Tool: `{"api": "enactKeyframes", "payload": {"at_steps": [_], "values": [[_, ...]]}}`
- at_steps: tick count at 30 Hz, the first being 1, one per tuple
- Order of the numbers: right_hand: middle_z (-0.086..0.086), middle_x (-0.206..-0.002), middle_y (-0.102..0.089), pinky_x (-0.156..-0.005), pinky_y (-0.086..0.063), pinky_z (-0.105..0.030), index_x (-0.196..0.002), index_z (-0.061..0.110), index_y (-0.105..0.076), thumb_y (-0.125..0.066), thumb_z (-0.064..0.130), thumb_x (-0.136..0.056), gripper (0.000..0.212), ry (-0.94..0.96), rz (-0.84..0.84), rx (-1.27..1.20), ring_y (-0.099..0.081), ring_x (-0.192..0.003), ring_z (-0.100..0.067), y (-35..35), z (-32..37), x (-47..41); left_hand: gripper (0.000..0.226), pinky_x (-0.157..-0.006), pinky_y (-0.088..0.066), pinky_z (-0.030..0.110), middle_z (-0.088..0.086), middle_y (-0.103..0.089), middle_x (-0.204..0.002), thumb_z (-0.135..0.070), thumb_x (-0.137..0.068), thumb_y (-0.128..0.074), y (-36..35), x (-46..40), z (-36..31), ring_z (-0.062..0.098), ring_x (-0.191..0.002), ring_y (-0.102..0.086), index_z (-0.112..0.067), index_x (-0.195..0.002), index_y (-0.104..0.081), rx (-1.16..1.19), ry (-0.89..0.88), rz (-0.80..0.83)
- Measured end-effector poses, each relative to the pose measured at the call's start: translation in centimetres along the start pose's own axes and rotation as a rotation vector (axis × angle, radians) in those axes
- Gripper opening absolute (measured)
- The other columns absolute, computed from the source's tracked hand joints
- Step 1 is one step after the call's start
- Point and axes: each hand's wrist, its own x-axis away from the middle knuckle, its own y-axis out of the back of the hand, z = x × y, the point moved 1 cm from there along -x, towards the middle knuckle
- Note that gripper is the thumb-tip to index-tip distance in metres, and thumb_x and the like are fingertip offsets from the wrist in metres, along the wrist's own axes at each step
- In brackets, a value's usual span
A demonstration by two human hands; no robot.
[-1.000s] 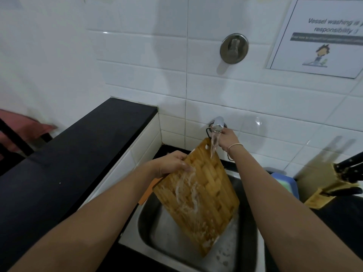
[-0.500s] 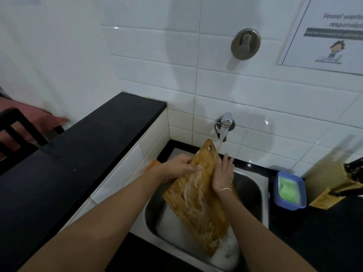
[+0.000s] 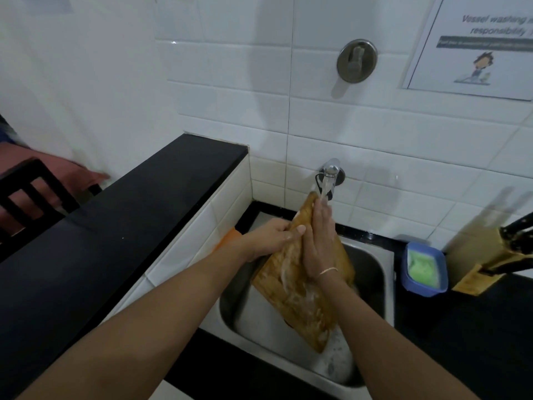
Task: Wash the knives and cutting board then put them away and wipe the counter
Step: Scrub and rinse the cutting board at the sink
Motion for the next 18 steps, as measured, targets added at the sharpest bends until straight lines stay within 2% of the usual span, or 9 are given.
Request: {"api": "enactKeyframes", "payload": {"at_steps": [1,4,5,7,9,11,13,16,18], "values": [[0.012,-0.168,0.008,-0.126,0.005,-0.037,-0.16,0.034,0.003,-0.011,0.06,-0.102,0.066,-0.044,0.006,0.004,0.009,-0.154,-0.008,0.2,-0.9,0.5,0.048,-0.099,-0.057,0.046,0.008,-0.076,-0.11,-0.054,-0.1,-0.054,0.0,0.2,0.0,0.022,-0.102,-0.074,-0.012,-0.115,-0.071,0.033,0.001,-0.012],[0.004,-0.169,0.001,-0.126,-0.002,-0.05,-0.16,0.032,-0.003,-0.01,0.062,-0.1,0.068,-0.4,0.005,-0.081,0.002,-0.156,-0.016,0.7,-2.7,0.0,0.051,-0.099,-0.057,0.046,0.01,-0.076,-0.11,-0.051,-0.101,-0.053,-0.4,0.5,0.0,0.023,-0.101,-0.074,-0.006,-0.117,-0.07,0.045,0.004,-0.032],[0.001,-0.169,-0.003,-0.125,-0.004,-0.051,-0.16,0.031,-0.006,-0.01,0.061,-0.101,0.066,-0.418,-0.009,-0.096,-0.001,-0.156,-0.019,0.6,-1.8,-0.8,0.052,-0.099,-0.057,0.047,0.011,-0.076,-0.11,-0.052,-0.101,-0.053,-0.5,0.5,-0.1,0.024,-0.101,-0.074,-0.005,-0.117,-0.07,0.032,-0.005,-0.039],[-0.002,-0.169,-0.002,-0.126,-0.003,-0.049,-0.161,0.026,-0.006,-0.012,0.055,-0.105,0.064,-0.255,-0.027,-0.037,0.0,-0.156,-0.02,0.3,1.0,-1.9,0.054,-0.098,-0.057,0.05,0.013,-0.075,-0.109,-0.052,-0.101,-0.053,-0.5,0.4,-0.3,0.026,-0.101,-0.074,-0.004,-0.116,-0.071,0.03,-0.022,-0.058],[0.003,-0.169,0.007,-0.126,0.0,-0.043,-0.161,0.027,0.002,-0.012,0.049,-0.107,0.061,-0.014,-0.027,0.029,0.008,-0.155,-0.015,0.0,3.0,-1.3,0.053,-0.098,-0.057,0.049,0.013,-0.075,-0.109,-0.053,-0.102,-0.05,-0.1,0.4,-0.4,0.027,-0.102,-0.074,-0.006,-0.117,-0.071,0.06,-0.024,-0.09],[0.011,-0.168,0.013,-0.126,0.001,-0.039,-0.16,0.03,0.006,-0.015,0.049,-0.107,0.061,0.095,0.015,0.044,0.011,-0.155,-0.011,-0.1,2.5,1.1,0.055,-0.096,-0.058,0.047,0.014,-0.076,-0.109,-0.053,-0.103,-0.049,0.3,0.7,0.0,0.027,-0.101,-0.074,-0.005,-0.117,-0.071,0.127,-0.017,-0.103],[0.011,-0.168,0.013,-0.127,0.0,-0.043,-0.159,0.035,0.007,-0.016,0.053,-0.105,0.061,0.033,0.079,0.041,0.012,-0.154,-0.01,0.2,0.2,2.2,0.056,-0.095,-0.058,0.047,0.015,-0.076,-0.109,-0.053,-0.102,-0.05,0.4,1.2,0.5,0.029,-0.101,-0.074,-0.003,-0.116,-0.071,0.174,-0.004,-0.109],[0.004,-0.169,0.002,-0.125,-0.005,-0.051,-0.161,0.03,0.0,-0.01,0.06,-0.102,0.066,-0.307,0.04,-0.054,0.002,-0.155,-0.017,0.3,0.0,-1.0,0.053,-0.095,-0.059,0.046,0.013,-0.076,-0.103,-0.05,-0.102,-0.052,0.2,1.4,0.8,0.028,-0.097,-0.075,-0.001,-0.111,-0.071,0.139,-0.011,-0.1],[-0.002,-0.168,-0.011,-0.125,-0.01,-0.05,-0.161,0.025,-0.006,-0.011,0.062,-0.1,0.071,-0.287,-0.02,-0.048,-0.011,-0.154,-0.023,0.1,2.3,-3.2,0.051,-0.095,-0.058,0.046,0.014,-0.076,-0.104,-0.048,-0.103,-0.051,0.0,1.2,0.6,0.029,-0.099,-0.074,-0.002,-0.112,-0.071,0.153,-0.022,-0.109]]}}
